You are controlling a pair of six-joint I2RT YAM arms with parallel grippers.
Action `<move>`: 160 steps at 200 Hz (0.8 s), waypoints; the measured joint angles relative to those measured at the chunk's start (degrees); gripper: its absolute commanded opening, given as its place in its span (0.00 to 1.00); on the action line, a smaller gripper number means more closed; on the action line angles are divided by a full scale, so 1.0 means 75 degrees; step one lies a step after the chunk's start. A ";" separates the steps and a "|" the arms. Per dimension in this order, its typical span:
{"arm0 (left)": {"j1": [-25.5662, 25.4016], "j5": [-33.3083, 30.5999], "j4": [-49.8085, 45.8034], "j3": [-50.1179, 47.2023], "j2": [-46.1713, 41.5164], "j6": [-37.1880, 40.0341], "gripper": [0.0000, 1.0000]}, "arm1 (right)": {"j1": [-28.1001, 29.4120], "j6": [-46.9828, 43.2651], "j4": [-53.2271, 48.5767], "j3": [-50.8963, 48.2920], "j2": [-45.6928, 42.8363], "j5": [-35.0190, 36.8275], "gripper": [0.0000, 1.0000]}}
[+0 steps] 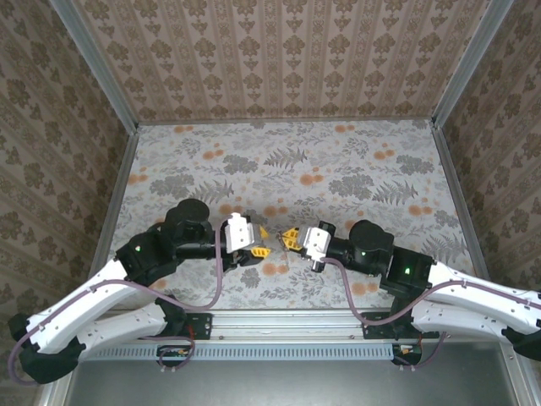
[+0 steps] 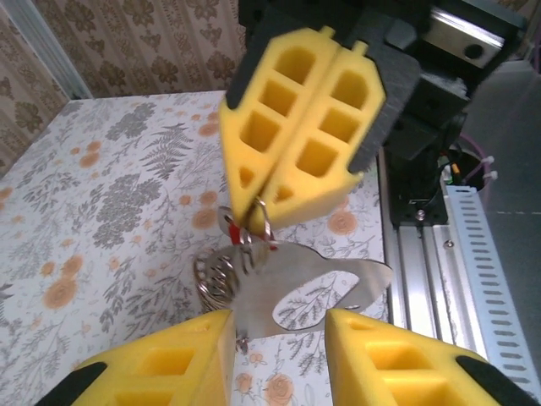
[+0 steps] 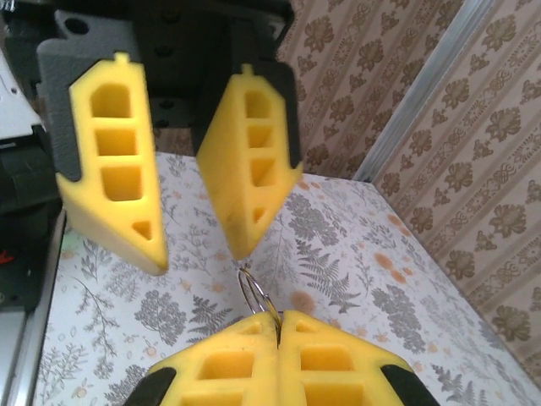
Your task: Put the keys on the keyring
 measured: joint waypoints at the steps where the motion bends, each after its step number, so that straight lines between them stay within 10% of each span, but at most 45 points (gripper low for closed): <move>1: -0.0003 -0.0012 0.0000 0.0012 0.0006 0.0003 0.34 | 0.0009 -0.0003 -0.0003 0.0003 0.0003 0.0012 0.00; 116: -0.0565 -0.0743 -0.0469 0.0740 0.0775 0.0536 0.26 | 0.0522 -0.0385 -0.0495 0.0519 0.0522 0.1131 0.00; 160: -0.0650 -0.1131 -0.0501 0.0752 0.0775 0.0659 0.03 | 0.0621 -0.0391 -0.0586 0.0519 0.0545 0.1186 0.00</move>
